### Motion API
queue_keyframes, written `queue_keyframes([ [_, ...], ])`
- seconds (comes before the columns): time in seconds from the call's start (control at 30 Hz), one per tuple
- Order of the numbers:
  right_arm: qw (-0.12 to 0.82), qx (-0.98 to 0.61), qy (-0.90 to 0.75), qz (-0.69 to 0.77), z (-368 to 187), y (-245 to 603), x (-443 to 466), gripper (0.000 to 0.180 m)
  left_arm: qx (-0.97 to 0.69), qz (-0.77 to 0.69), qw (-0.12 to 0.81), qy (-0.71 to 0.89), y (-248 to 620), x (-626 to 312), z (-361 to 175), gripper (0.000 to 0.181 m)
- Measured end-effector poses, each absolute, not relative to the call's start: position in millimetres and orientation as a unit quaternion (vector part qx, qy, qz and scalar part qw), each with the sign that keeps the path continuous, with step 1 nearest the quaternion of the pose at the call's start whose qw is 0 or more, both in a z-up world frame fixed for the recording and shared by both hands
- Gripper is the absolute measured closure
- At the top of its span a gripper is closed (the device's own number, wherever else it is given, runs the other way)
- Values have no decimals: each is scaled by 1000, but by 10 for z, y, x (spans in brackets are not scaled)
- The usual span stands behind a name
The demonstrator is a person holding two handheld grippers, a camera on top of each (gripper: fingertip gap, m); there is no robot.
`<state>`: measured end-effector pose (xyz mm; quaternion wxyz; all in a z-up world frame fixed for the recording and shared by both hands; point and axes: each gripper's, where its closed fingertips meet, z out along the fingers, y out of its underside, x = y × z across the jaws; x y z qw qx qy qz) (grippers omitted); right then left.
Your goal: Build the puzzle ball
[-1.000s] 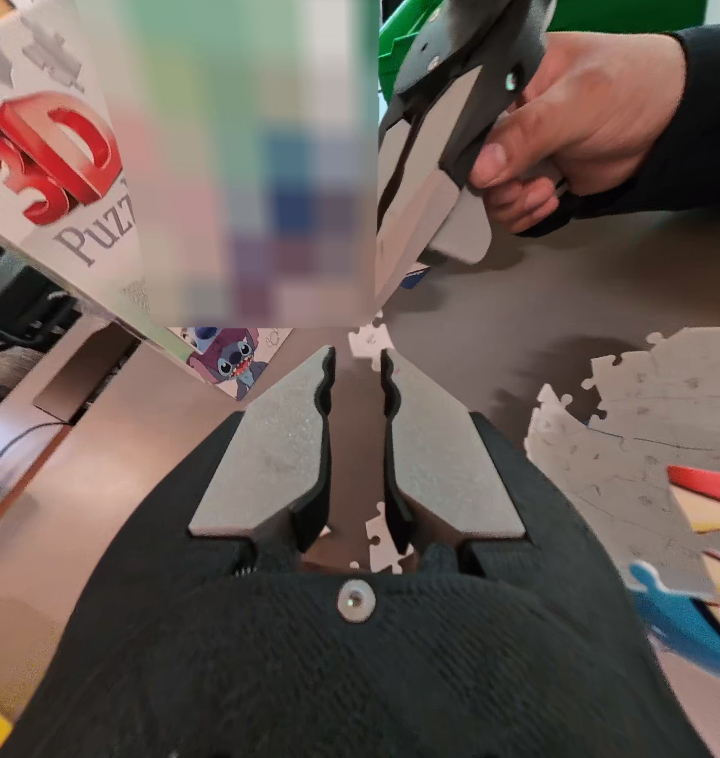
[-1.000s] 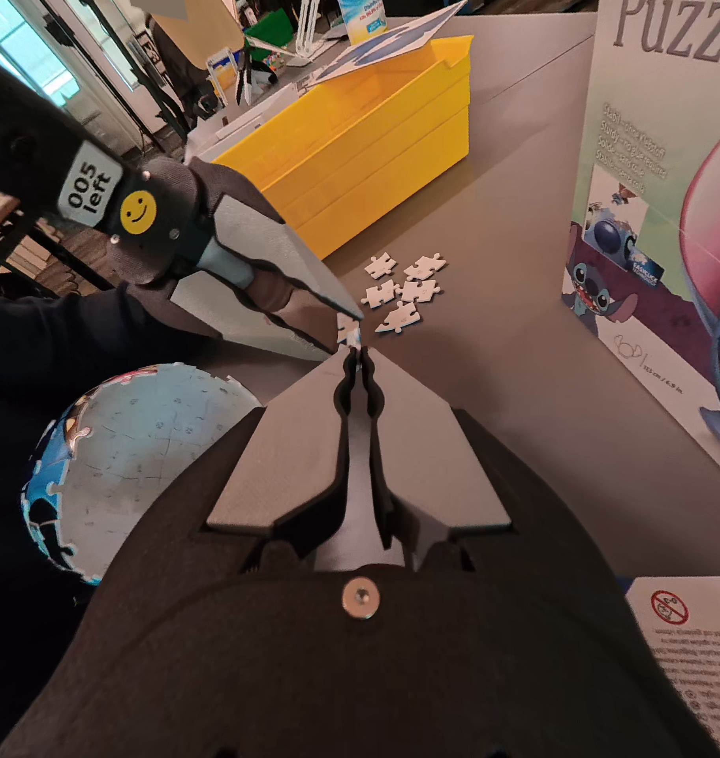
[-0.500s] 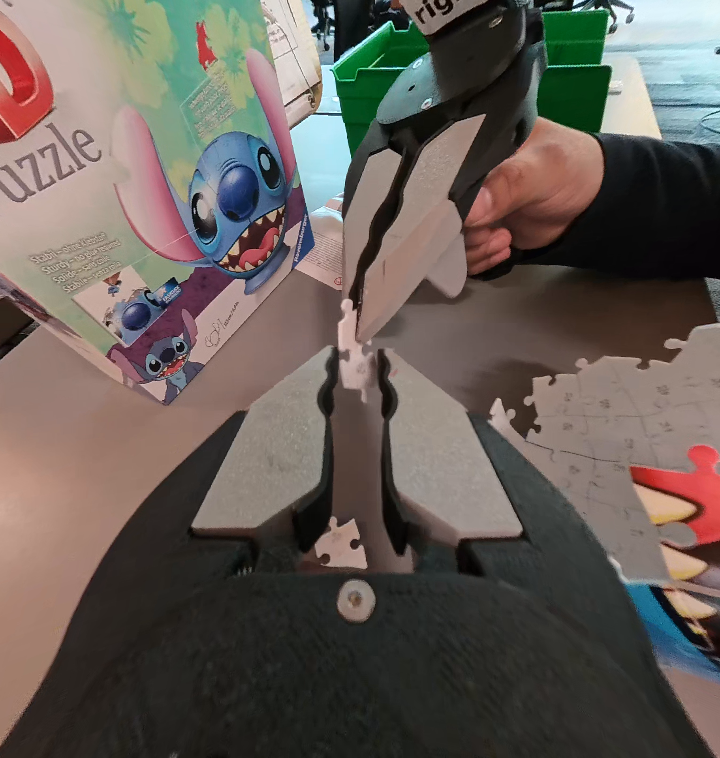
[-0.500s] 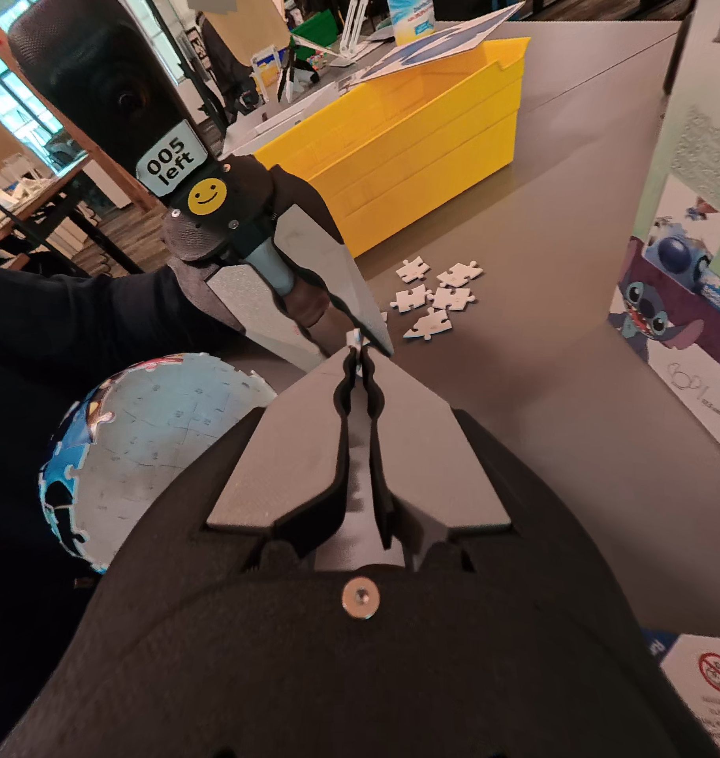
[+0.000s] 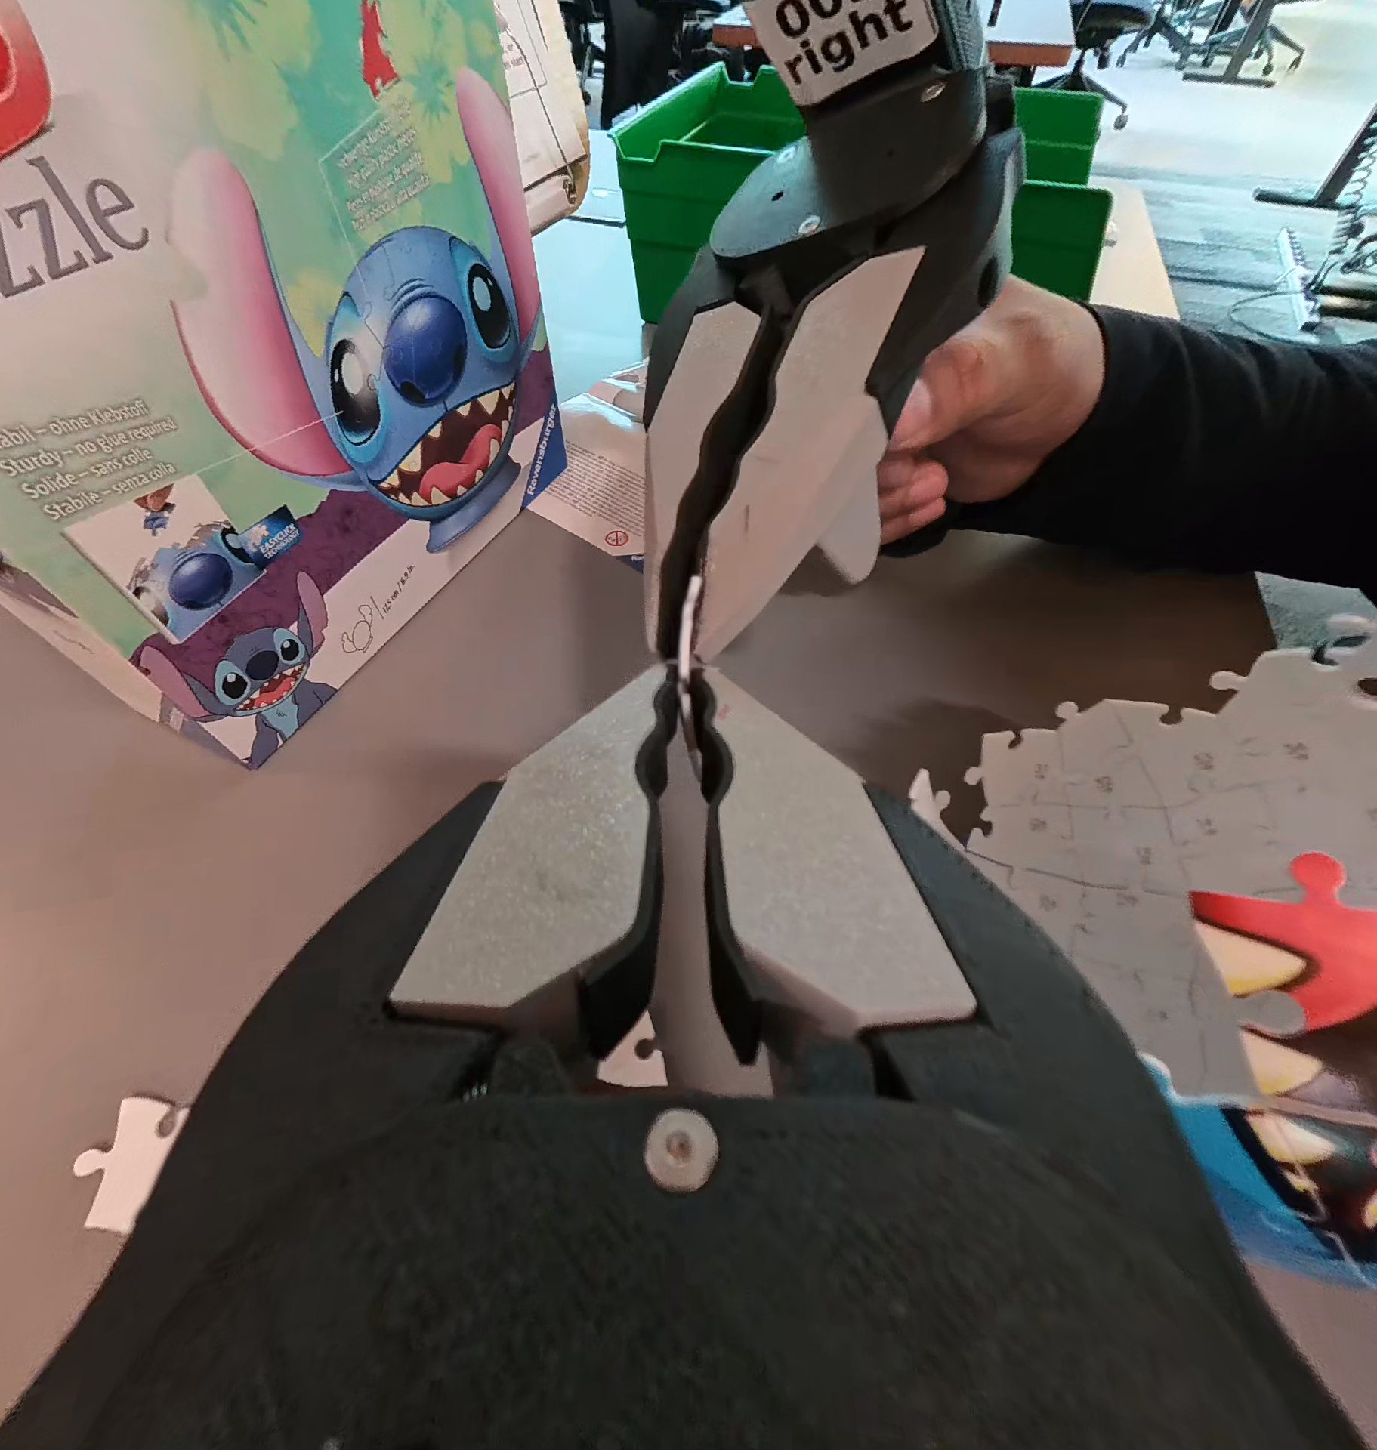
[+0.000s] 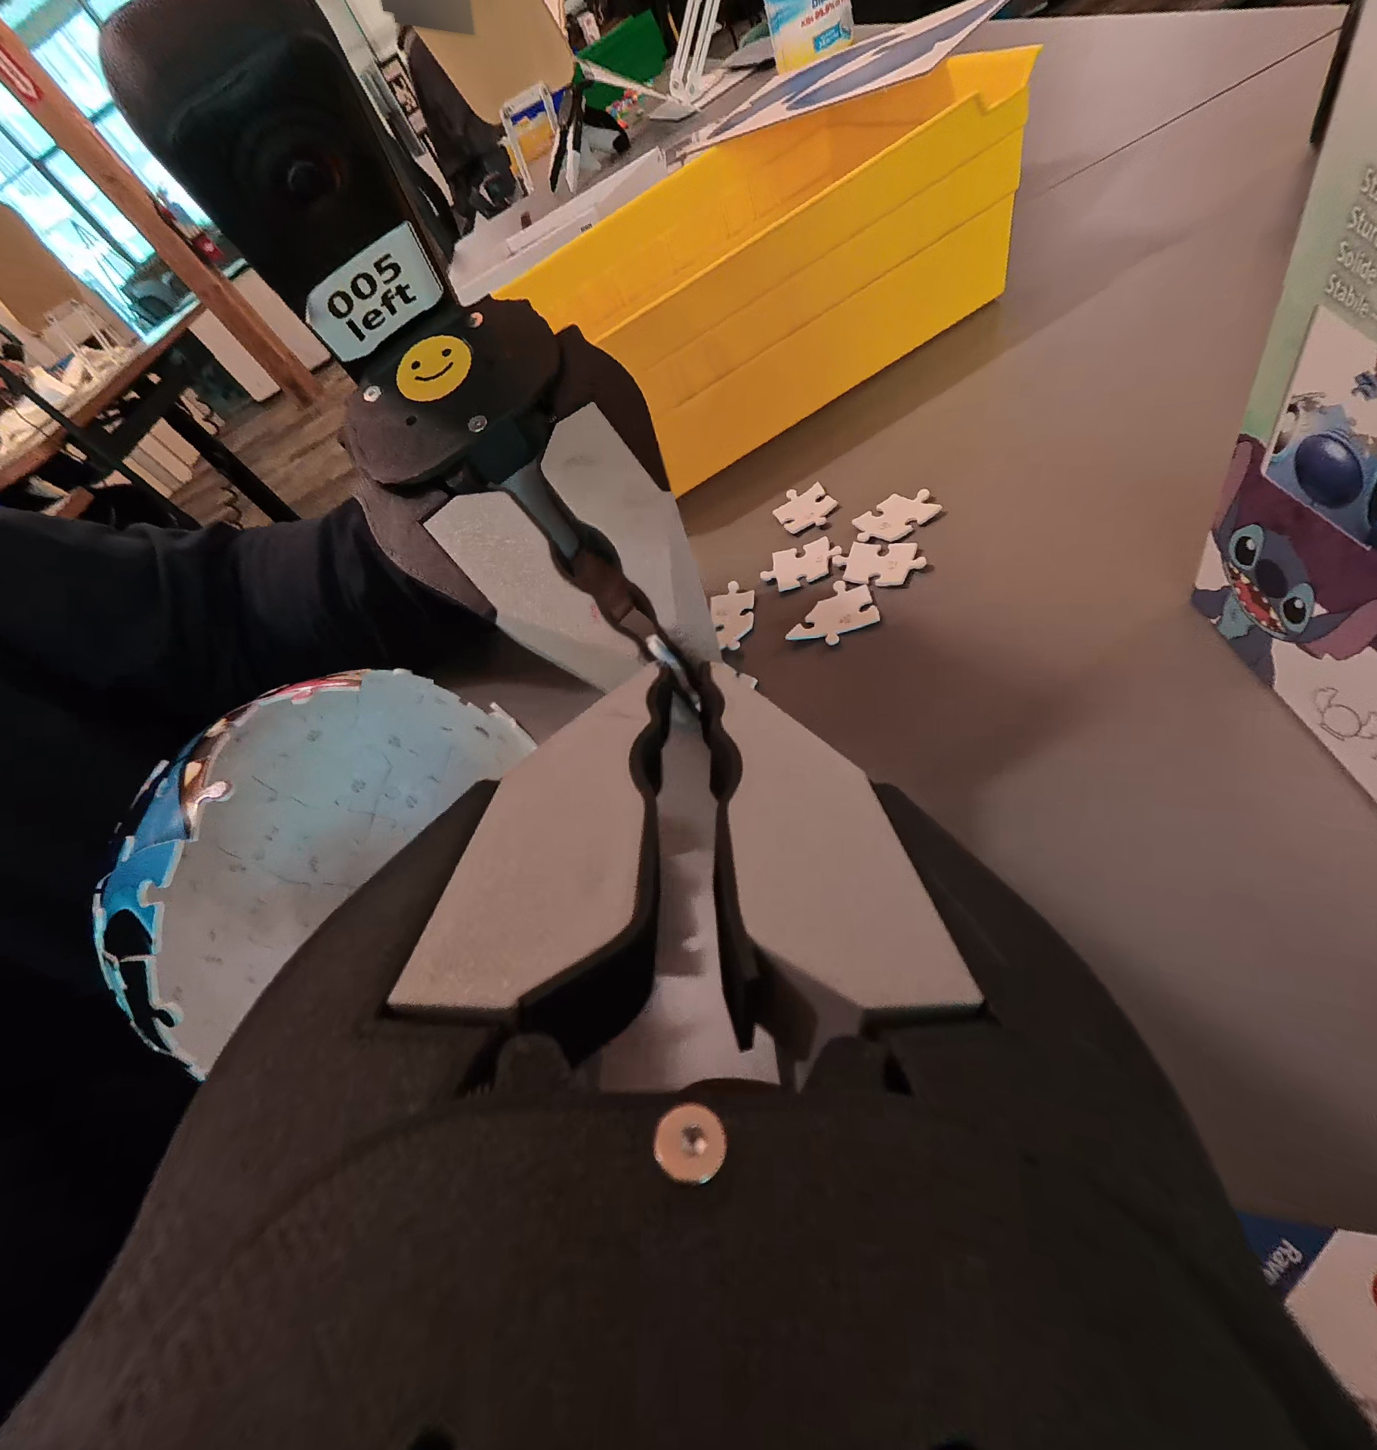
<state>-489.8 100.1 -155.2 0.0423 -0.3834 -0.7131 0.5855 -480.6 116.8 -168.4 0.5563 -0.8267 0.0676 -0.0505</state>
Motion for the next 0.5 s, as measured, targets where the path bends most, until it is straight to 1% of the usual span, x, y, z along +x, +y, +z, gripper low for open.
queue_keyframes([
  [0.37, 26, -379, -713, 590, -1549, 1015, -4861, 177, -821, -84, 561, 59, 1158, -4787, -1667, 181],
  [0.5, 19, -380, -689, 616, -1447, 1083, -4867, 173, -807, -139, 573, 37, 1139, -4779, -1592, 181],
])
